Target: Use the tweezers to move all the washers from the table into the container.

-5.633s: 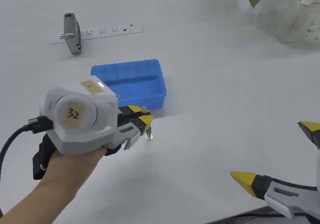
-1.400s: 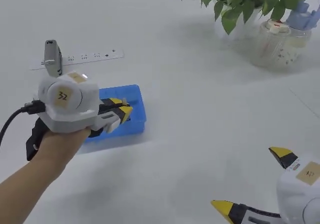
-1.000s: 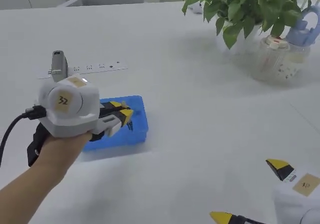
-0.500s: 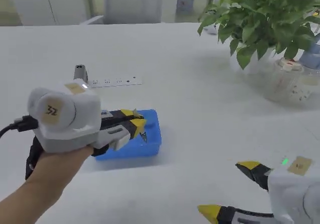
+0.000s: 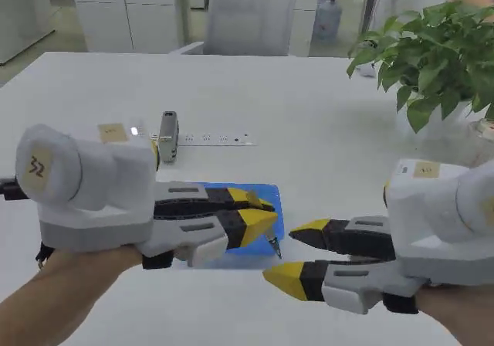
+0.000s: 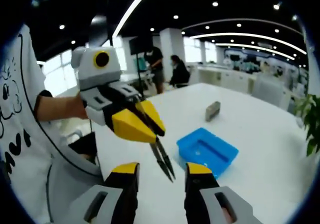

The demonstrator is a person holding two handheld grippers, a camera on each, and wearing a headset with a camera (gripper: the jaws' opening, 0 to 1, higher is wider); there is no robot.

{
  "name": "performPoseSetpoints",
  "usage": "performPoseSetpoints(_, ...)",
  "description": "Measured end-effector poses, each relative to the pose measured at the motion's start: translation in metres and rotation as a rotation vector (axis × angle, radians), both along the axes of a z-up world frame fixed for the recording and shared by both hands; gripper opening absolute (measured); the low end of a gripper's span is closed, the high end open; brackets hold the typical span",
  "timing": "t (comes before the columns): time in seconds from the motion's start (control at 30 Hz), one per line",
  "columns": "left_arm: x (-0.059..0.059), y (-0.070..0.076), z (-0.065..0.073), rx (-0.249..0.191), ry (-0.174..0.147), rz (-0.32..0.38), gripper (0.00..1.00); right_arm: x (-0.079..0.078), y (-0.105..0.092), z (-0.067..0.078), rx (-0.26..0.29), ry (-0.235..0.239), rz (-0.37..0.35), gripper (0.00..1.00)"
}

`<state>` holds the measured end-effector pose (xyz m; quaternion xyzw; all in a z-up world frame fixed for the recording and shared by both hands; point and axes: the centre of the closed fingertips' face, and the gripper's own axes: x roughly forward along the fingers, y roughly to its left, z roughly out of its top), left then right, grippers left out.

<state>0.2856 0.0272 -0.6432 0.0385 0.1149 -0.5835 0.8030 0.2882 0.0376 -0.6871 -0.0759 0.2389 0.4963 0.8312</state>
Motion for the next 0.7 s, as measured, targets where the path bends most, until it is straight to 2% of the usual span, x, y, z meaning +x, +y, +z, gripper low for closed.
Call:
performPoseSetpoints(0.07, -0.010, -0.003, 0.000, 0.002, -0.003, -0.038, 0.00, -0.003, 0.006, 0.003, 0.006, 0.006, 0.035, 0.29)
performPoseSetpoints(0.13, -0.017, -0.004, -0.001, 0.006, -0.004, -0.063, 0.00, -0.006, 0.010, 0.003, -0.020, -0.009, 0.087, 0.22)
performPoseSetpoints(0.2, -0.021, -0.004, -0.004, 0.016, -0.011, -0.076, 0.01, -0.015, 0.015, -0.001, -0.047, 0.000, 0.151, 0.15)
performPoseSetpoints(0.27, -0.023, -0.001, -0.007, 0.029, -0.013, -0.079, 0.01, -0.020, 0.018, -0.004, -0.050, 0.015, 0.173, 0.11)
performPoseSetpoints(0.4, -0.027, 0.003, -0.013, 0.041, -0.003, -0.075, 0.01, -0.028, 0.022, -0.009, -0.068, 0.024, 0.198, 0.09)
performPoseSetpoints(0.47, -0.028, 0.005, -0.016, 0.054, -0.004, -0.069, 0.01, -0.030, 0.022, -0.014, -0.113, -0.016, 0.224, 0.08)
performPoseSetpoints(0.53, -0.029, 0.007, -0.021, 0.080, -0.005, -0.065, 0.02, -0.031, 0.024, -0.019, -0.140, -0.025, 0.240, 0.07)
performPoseSetpoints(0.6, -0.028, 0.013, -0.028, 0.108, 0.019, -0.054, 0.05, -0.032, 0.024, -0.025, -0.172, -0.036, 0.260, 0.06)
performPoseSetpoints(0.63, -0.029, 0.017, -0.033, 0.118, 0.049, -0.051, 0.07, -0.033, 0.022, -0.031, -0.209, -0.042, 0.281, 0.05)
performPoseSetpoints(0.7, -0.028, 0.023, -0.037, 0.128, 0.054, -0.049, 0.07, -0.032, 0.021, -0.039, -0.249, -0.051, 0.299, 0.05)
